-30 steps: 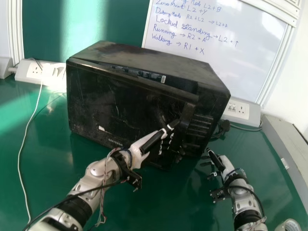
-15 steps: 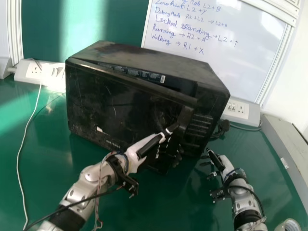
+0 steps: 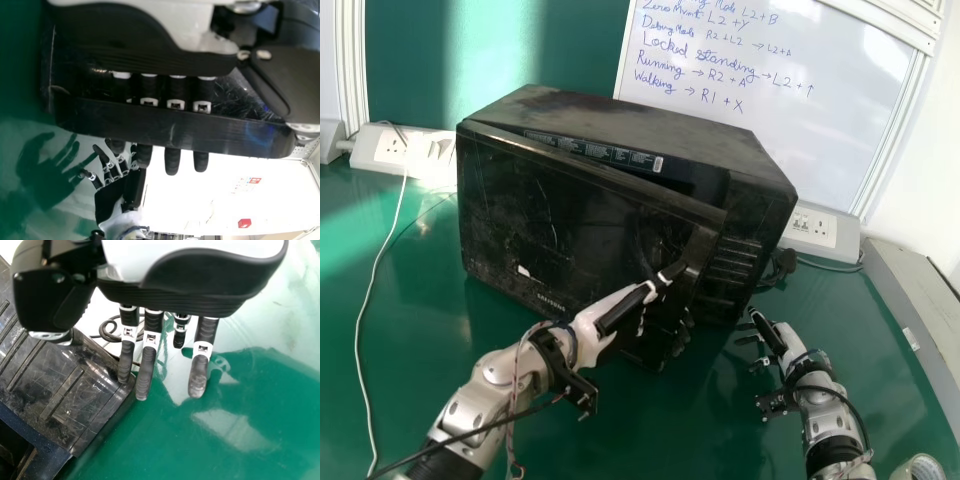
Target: Open the door of oven
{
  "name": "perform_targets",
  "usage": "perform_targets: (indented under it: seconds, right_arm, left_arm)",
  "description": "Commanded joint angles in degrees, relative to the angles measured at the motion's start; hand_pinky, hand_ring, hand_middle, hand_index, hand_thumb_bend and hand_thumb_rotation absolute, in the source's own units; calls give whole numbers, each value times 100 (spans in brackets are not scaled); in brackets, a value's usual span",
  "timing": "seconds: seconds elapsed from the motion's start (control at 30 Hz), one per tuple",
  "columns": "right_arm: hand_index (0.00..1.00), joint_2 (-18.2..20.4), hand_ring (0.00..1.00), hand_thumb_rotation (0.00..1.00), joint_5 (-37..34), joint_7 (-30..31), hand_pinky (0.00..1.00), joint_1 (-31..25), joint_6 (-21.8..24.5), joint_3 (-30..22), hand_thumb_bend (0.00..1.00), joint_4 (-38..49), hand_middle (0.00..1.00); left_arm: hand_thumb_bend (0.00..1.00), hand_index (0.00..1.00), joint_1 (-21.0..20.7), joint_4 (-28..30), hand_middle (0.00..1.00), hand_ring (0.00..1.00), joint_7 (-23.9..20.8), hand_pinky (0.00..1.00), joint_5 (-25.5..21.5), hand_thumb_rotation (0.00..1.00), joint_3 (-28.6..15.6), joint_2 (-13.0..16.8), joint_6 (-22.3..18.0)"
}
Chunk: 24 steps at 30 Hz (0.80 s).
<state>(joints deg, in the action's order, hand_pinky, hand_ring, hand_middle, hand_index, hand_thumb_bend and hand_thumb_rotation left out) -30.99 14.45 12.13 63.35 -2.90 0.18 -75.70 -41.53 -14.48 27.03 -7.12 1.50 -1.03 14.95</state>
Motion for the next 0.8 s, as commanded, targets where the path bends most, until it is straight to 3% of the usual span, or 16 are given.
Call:
perform_targets:
  seconds: [0.0,0.1,0.4,0.77]
  right_arm:
    - [65,30,37,100,20,52,29,-118,89,25,59,-114,50]
    - [64,36,38,100,18,35,28,-112,101,23,59,-116,50]
    - [63,59,37,100,-36,41,27,-107,136,-26,60,-120,50]
    - [63,65,37,100,6,-8,27,-96,146,15,59,-116,50]
  left_arm:
    - [76,9,33,463,8,4,94,0,-246,97,23,35,35]
    - [78,10,129,585,8,3,209,0,-343,97,2,99,94]
    - [78,9,305,1502,8,4,173,0,-669,97,-7,249,1114]
    - [75,9,478,1741,8,4,384,0,-904,97,-74,430,1058]
